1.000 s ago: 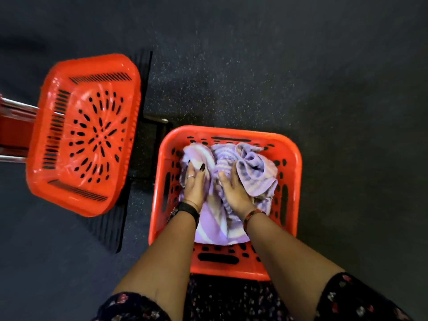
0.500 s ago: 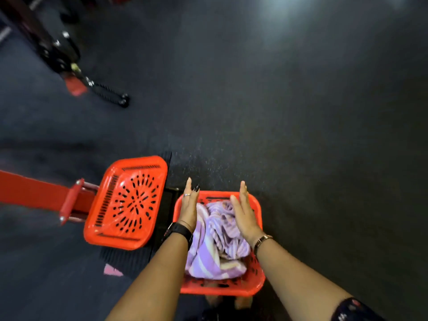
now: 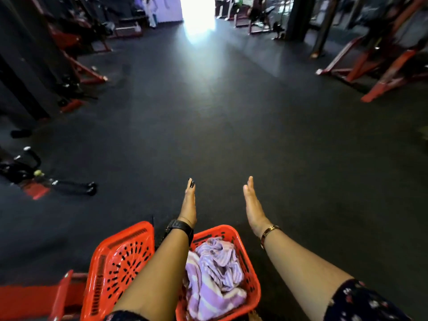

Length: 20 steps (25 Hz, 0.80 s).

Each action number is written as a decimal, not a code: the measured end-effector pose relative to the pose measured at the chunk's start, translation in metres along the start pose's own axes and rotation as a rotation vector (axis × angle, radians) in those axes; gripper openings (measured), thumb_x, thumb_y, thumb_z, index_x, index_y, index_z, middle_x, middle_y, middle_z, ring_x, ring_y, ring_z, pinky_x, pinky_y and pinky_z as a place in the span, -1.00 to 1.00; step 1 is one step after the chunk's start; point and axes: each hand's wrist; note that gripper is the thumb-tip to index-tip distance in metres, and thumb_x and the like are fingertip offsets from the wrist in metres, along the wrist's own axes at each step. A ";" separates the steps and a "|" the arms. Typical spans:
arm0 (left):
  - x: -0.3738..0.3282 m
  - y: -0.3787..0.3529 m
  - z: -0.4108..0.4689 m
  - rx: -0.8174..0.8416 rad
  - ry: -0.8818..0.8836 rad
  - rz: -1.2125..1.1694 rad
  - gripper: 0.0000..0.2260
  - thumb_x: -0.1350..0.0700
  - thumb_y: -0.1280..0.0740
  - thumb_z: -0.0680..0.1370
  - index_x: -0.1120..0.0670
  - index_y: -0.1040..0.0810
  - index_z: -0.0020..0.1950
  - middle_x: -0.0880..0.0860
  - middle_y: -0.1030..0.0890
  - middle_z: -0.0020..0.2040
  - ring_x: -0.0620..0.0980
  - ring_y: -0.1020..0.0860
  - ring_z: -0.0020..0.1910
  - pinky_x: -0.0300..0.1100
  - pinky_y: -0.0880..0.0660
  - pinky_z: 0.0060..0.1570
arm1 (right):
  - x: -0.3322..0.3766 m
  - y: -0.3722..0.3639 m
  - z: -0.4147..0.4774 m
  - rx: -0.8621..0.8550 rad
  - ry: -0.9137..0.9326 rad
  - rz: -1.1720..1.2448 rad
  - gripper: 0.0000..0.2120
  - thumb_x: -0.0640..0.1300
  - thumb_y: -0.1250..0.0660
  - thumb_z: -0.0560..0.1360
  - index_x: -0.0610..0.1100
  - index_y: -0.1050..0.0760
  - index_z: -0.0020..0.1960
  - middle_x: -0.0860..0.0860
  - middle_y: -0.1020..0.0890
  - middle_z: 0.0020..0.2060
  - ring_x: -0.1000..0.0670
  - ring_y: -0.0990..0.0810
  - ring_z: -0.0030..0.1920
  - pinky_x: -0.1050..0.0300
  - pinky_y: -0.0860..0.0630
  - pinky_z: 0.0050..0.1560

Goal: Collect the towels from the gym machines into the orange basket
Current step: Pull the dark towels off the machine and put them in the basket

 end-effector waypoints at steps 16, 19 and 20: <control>-0.021 -0.265 -0.217 0.908 -0.060 0.176 -0.53 -0.10 0.04 0.65 -0.03 -0.17 0.55 0.00 -0.20 0.55 0.00 -0.12 0.55 -0.05 -0.01 0.51 | 0.053 0.237 -0.273 -0.851 0.163 0.172 -0.46 0.23 -0.03 0.60 0.28 0.10 0.52 0.16 -0.08 0.55 0.14 -0.11 0.51 0.05 0.00 0.51; -0.013 -0.331 -0.290 1.049 -0.068 0.172 -0.54 -0.09 0.04 0.66 0.00 -0.21 0.54 0.03 -0.24 0.54 0.02 -0.15 0.54 -0.06 -0.04 0.52 | 0.066 0.286 -0.356 -1.037 0.160 0.207 -0.45 0.23 -0.02 0.60 0.27 0.12 0.52 0.20 -0.07 0.53 0.12 -0.09 0.51 0.04 0.02 0.48; -0.007 -0.348 -0.316 1.102 -0.062 0.188 -0.54 -0.09 0.05 0.66 0.00 -0.21 0.54 0.03 -0.23 0.54 0.01 -0.14 0.55 -0.06 -0.03 0.53 | 0.068 0.299 -0.384 -1.091 0.183 0.223 -0.45 0.21 -0.01 0.61 0.25 0.12 0.53 0.20 -0.05 0.54 0.14 -0.07 0.50 0.07 0.03 0.47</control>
Point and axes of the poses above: each hand's wrist, its own z-axis towards the middle knuckle, its own y-axis out of the back of the hand, x = y × z
